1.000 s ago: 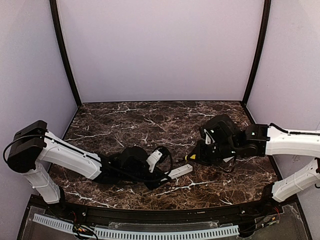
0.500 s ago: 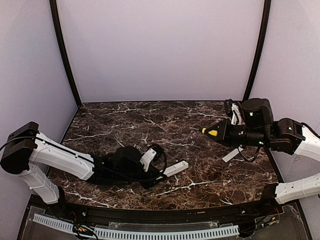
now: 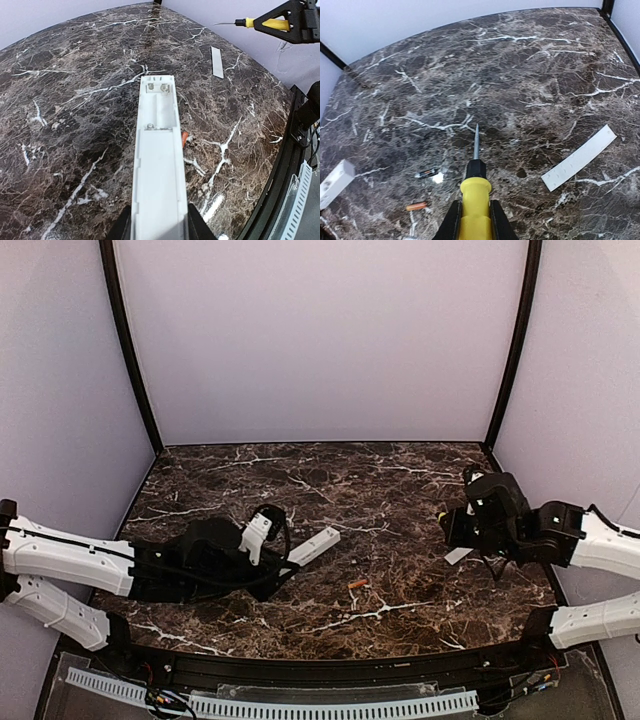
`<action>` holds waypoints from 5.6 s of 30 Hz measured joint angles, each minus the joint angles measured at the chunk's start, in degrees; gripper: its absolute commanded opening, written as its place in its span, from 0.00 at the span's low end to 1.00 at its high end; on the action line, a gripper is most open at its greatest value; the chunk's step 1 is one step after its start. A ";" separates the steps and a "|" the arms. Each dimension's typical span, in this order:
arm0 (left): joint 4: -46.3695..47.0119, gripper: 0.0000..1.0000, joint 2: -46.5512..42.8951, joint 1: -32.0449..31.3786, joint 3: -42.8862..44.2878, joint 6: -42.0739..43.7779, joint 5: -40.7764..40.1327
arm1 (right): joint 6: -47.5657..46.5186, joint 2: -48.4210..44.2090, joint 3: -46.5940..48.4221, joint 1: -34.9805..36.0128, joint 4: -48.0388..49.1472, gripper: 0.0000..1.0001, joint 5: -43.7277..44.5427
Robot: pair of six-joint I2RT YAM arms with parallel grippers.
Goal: Unload the batteries from the remote control
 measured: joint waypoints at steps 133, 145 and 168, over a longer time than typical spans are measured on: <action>-25.83 0.28 33.99 -12.96 23.54 -46.49 -31.85 | 6.40 -4.46 -6.27 4.68 -1.42 0.94 -14.36; -26.12 0.69 33.92 -12.96 23.52 -44.50 -29.40 | 7.17 -5.84 -6.91 4.68 -1.79 0.98 -14.86; -24.33 0.92 10.97 -10.32 19.98 -12.61 -21.51 | 1.73 -2.80 -2.05 4.68 -2.43 0.99 -13.55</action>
